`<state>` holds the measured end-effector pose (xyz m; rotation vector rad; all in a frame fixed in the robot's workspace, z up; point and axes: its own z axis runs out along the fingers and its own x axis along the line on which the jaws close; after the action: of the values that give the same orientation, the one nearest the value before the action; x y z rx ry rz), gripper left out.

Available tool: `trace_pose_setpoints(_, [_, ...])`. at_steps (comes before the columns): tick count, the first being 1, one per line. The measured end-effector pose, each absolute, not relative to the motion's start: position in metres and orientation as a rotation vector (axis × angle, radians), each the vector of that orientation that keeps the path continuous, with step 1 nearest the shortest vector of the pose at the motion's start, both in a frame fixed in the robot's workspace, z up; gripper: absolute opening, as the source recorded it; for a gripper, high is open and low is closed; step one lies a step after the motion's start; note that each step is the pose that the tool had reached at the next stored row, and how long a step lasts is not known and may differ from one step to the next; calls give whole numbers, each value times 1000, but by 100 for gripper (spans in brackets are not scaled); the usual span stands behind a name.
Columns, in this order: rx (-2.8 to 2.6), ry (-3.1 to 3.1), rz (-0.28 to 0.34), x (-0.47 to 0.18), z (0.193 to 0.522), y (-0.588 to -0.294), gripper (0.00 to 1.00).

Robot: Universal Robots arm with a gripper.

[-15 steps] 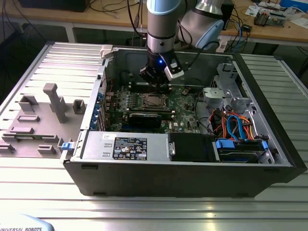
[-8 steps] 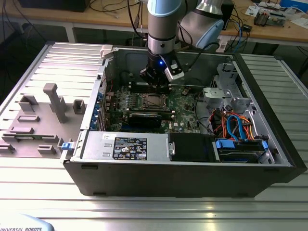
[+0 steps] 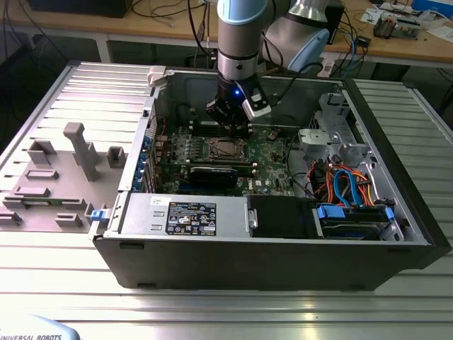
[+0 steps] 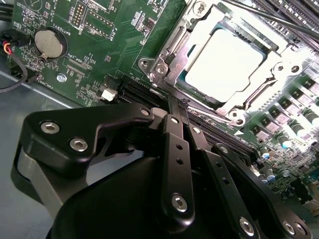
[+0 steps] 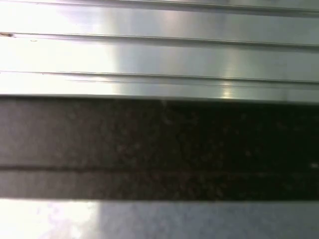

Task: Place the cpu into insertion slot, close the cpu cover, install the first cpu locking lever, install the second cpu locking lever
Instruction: 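Install the first cpu locking lever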

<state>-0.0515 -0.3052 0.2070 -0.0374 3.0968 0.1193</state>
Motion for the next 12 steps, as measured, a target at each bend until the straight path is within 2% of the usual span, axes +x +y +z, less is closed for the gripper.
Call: trace_pose_setpoints(12, [-37,3098,105,-51,204,-305,11])
